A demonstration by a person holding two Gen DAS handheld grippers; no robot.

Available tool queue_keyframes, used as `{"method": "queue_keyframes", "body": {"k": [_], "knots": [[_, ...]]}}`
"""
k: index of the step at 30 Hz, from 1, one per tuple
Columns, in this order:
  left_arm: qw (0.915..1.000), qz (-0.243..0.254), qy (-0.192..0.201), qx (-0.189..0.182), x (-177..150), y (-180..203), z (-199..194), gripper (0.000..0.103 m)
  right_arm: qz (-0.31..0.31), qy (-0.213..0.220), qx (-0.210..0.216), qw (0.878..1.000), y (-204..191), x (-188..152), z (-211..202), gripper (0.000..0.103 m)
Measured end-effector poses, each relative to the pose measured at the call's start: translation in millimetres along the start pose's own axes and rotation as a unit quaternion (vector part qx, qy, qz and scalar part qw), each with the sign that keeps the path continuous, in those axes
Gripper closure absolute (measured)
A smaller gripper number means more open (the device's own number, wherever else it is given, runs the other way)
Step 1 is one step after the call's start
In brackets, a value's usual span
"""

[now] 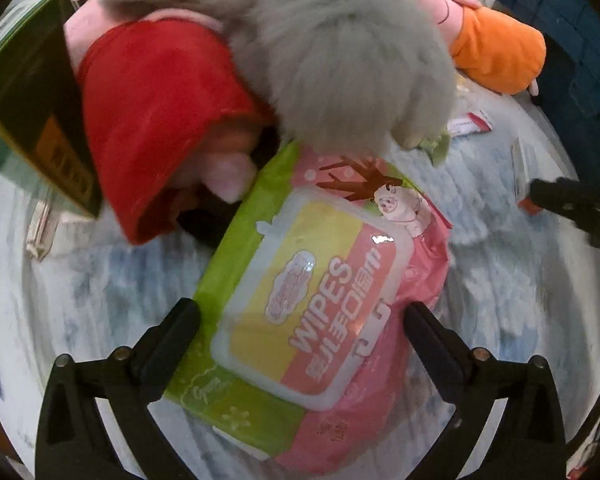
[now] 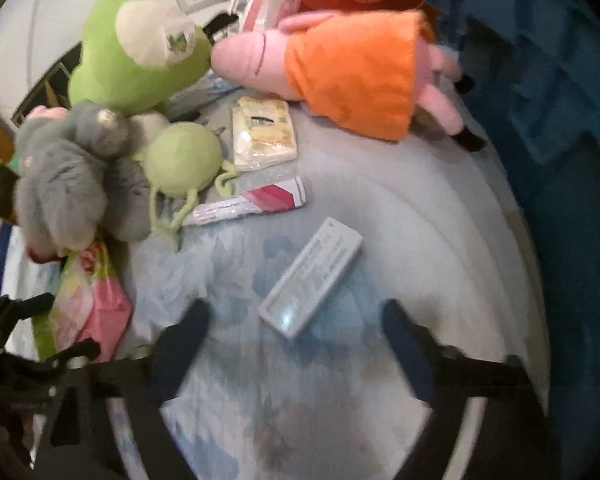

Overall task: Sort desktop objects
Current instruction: 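Grasp the green-and-pink wipes pack with left tool while right tool grasps the small white box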

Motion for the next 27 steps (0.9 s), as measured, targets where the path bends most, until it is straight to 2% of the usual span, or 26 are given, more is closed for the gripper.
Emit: {"method": "queue_keyframes", "body": {"k": [3,5,7,9,13,15,19,27], "knots": [[0.9998,-0.014,0.000,-0.011,6.3,2.0,4.5,0.000,0.001,-0.016,-0.008,1.000,-6.1,5.2,16.6,0.024],[0.9995,-0.023,0.001,-0.019,8.0,1.8,6.1,0.000,-0.023,-0.006,-0.039,0.999,-13.8,7.7,19.2,0.033],[0.9992,-0.032,0.007,-0.023,7.0,1.3,5.4,0.001,-0.050,0.002,-0.066,0.997,-20.3,8.6,18.5,0.064],[0.9988,-0.037,0.016,-0.026,4.1,1.6,2.4,0.007,-0.057,0.000,-0.061,0.996,-22.9,7.9,16.6,0.077],[0.9973,-0.056,0.041,-0.025,-5.1,3.6,-14.4,0.027,-0.065,-0.004,-0.049,0.997,-23.7,-1.3,10.8,0.077],[0.9962,-0.068,0.043,-0.033,-12.7,3.1,-19.0,0.028,-0.069,0.000,-0.035,0.997,-24.9,-8.3,2.3,0.077],[0.9944,-0.085,0.057,-0.026,-32.8,6.1,-35.2,0.031,-0.081,0.015,-0.016,0.996,-28.5,-20.0,-20.8,0.077],[0.9882,-0.104,0.113,-0.001,-55.7,33.2,-86.9,0.036,-0.113,0.060,0.016,0.992,-43.4,-35.4,-75.3,0.077]]}}
Point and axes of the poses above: each gripper's, at about its wrist camera, not at the fingertips, and z roughly the way its jaws point, y to its right, x to its top, the point moved 3 cm from there along z, roughly the way its jaws point, and after that the axes turned 7 degrees about -x, right-handed, at the moved point
